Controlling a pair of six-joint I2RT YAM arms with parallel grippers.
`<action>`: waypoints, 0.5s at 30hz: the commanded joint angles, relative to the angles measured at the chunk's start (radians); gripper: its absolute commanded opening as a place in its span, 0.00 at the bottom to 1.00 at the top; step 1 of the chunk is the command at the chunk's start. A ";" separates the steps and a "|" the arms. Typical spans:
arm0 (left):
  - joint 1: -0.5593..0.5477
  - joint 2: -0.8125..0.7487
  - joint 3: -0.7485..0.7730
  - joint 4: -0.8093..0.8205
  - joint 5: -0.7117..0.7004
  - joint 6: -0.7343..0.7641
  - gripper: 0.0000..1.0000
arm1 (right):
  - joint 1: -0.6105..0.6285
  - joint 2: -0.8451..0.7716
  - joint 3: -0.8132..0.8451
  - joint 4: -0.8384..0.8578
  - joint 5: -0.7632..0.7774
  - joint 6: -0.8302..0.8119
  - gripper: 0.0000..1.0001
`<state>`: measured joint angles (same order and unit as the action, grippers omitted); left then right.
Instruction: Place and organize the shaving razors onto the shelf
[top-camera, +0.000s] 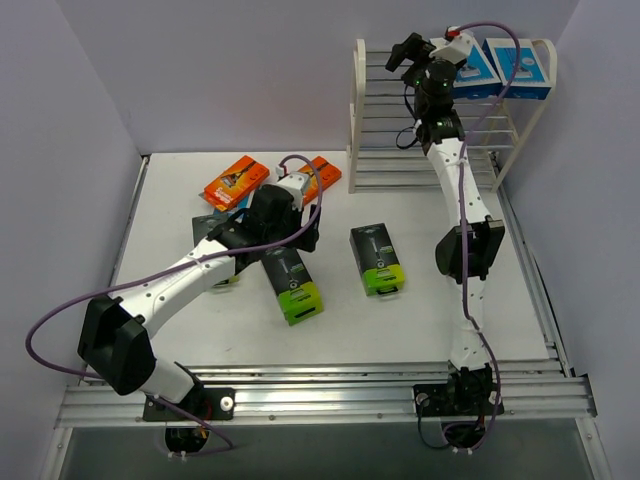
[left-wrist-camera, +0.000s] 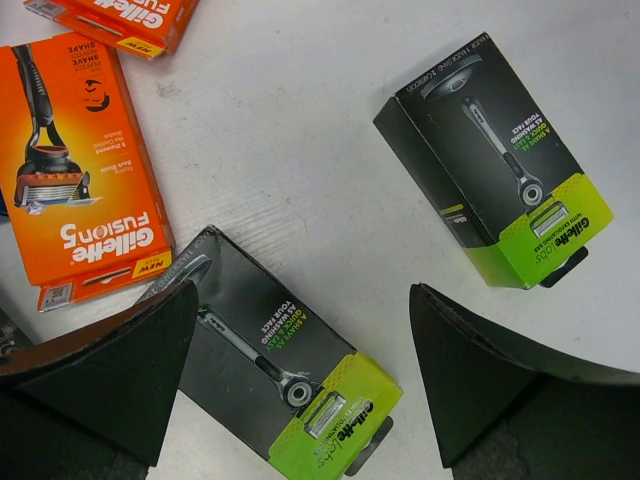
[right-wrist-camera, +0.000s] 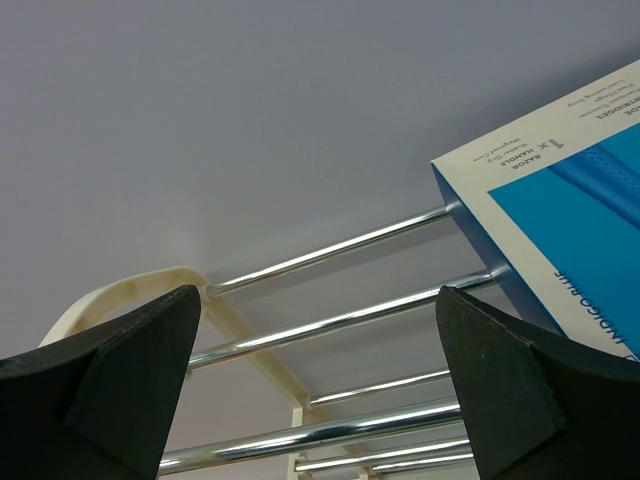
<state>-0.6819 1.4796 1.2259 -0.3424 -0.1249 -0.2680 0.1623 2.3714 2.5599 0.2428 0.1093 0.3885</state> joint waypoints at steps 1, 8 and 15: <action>-0.010 0.008 0.044 0.006 -0.005 0.010 0.95 | -0.015 -0.008 -0.004 0.082 0.023 -0.025 1.00; -0.013 0.022 0.046 0.009 0.002 0.006 0.95 | -0.029 -0.015 -0.023 0.092 0.032 -0.040 1.00; -0.015 0.030 0.047 0.008 0.008 0.004 0.95 | -0.033 -0.005 -0.029 0.119 0.036 -0.059 1.00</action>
<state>-0.6888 1.5078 1.2259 -0.3435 -0.1238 -0.2684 0.1497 2.3714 2.5359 0.2878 0.1135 0.3573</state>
